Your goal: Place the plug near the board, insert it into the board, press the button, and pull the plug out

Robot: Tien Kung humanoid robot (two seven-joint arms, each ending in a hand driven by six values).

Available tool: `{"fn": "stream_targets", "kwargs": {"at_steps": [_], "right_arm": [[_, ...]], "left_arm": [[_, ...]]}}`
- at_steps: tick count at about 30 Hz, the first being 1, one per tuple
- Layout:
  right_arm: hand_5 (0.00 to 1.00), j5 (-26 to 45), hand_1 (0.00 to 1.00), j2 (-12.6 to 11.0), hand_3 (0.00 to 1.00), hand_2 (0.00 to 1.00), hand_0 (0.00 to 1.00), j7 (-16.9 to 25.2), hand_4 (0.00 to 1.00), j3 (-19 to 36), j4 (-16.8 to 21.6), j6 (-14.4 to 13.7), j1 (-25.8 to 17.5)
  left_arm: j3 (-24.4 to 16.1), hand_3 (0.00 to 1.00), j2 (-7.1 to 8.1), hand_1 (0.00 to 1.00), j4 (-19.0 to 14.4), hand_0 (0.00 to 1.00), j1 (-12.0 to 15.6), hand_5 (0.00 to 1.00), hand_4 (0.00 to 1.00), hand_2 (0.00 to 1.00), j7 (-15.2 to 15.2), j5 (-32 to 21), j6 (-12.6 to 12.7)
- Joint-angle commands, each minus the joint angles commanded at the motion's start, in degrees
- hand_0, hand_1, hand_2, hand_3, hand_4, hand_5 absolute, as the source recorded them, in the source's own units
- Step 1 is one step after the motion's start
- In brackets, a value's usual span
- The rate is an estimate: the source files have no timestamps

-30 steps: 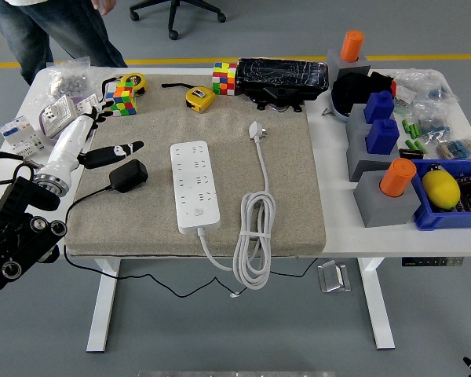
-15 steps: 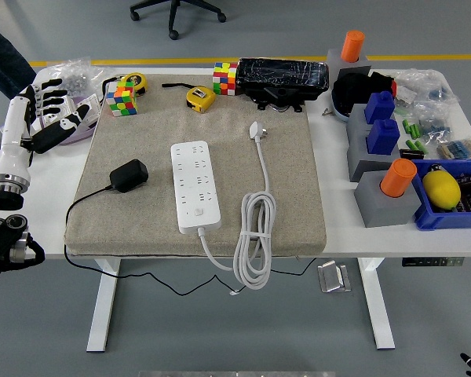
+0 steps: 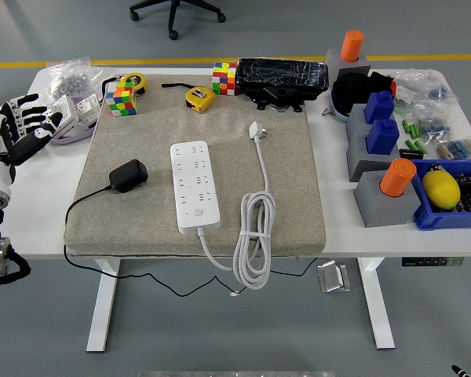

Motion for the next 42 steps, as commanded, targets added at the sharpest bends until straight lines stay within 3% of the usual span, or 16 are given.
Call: {"fn": "stream_targets", "kwargs": {"at_steps": [8,20,30,42], "right_arm": [[0.574,2.34,0.671,0.39,0.565,0.640,0.591,-0.31,0.965,-5.60,-0.12,0.30,-0.25],[0.580,3.12,0.673,0.24,0.567,0.643,0.596,-0.68,0.970,-6.43,-1.00,0.65,-1.31],[0.586,2.14,0.679,2.22,0.566,0.659,0.605,-0.90,0.973,-1.79,-1.76,0.87,-3.00],[0.587,2.43,0.681,3.12,0.565,0.660,0.608,-1.18,0.973,-1.06,-3.17,0.98,-3.89]], "left_arm": [[0.27,0.798,1.22,0.660,-1.14,0.583,1.17,0.373,0.850,0.676,0.46,1.00,0.53],[-0.43,0.801,0.79,0.661,-2.32,0.583,2.54,0.390,0.847,0.677,2.00,1.89,-0.55],[0.25,0.803,1.39,0.659,-2.43,0.581,4.46,0.395,0.843,0.677,3.12,2.09,-1.13],[0.53,0.806,1.55,0.658,-2.71,0.582,5.79,0.411,0.847,0.677,3.65,2.39,-1.53]]}}
